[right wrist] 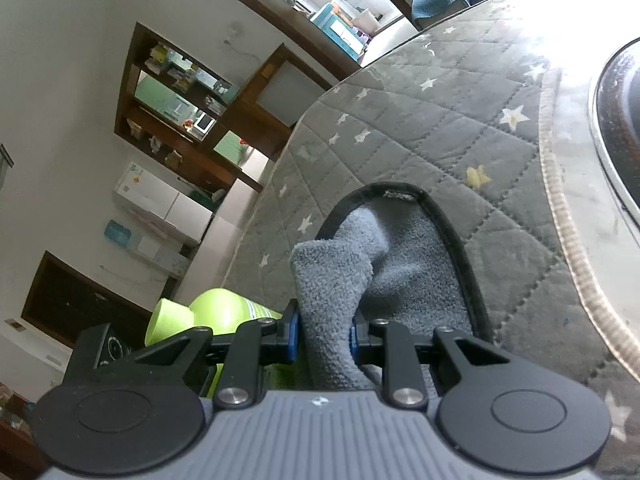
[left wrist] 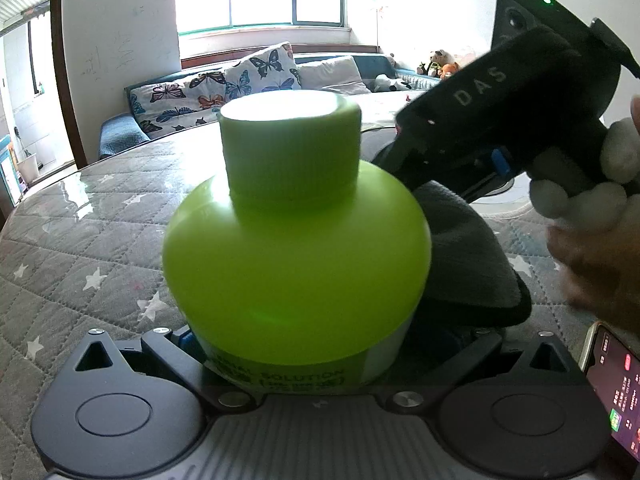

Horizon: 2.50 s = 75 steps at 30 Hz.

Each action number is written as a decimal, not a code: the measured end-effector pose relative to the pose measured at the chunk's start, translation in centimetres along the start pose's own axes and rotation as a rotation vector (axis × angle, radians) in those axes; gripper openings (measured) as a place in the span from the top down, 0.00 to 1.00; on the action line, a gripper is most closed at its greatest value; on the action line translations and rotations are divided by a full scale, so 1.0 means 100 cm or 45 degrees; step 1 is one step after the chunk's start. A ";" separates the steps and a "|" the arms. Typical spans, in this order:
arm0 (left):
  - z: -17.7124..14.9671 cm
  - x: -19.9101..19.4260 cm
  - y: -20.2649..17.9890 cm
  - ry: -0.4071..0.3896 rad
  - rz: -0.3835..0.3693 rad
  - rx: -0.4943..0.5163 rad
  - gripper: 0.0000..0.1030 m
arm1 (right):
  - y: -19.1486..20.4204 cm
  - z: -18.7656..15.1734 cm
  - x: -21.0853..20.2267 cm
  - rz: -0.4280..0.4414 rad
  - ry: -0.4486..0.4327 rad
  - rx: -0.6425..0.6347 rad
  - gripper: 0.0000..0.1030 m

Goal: Clean container
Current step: 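Wipe over the bottle cap and body again with the cloth in the right gripper, then drape the grey cloth over the bottle cap and rub with the right gripper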

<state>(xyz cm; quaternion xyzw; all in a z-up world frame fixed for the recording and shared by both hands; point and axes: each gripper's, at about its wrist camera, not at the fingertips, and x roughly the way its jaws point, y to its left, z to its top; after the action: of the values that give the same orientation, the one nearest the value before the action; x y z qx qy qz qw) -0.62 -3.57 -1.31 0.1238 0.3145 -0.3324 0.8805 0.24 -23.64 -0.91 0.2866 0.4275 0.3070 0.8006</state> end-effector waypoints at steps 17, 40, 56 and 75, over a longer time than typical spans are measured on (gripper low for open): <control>0.028 0.027 -0.012 0.001 0.000 0.002 0.00 | 0.018 0.010 -0.017 0.133 -0.077 -0.027 0.79; 0.028 0.029 -0.008 0.000 0.000 0.002 0.00 | -0.002 0.007 -0.011 0.116 -0.078 0.041 0.78; 0.027 0.029 -0.009 0.000 0.000 0.002 0.00 | 0.053 -0.001 -0.034 0.173 -0.159 -0.329 0.68; 0.025 0.026 -0.010 0.000 0.000 0.001 0.00 | 0.128 -0.032 -0.034 -0.026 -0.148 -0.797 0.55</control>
<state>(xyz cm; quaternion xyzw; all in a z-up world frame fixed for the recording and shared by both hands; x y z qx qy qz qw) 1.43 -6.67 -1.10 0.1242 0.3145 -0.3327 0.8803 -7.21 -17.25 8.51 0.0390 0.2686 0.3986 0.8760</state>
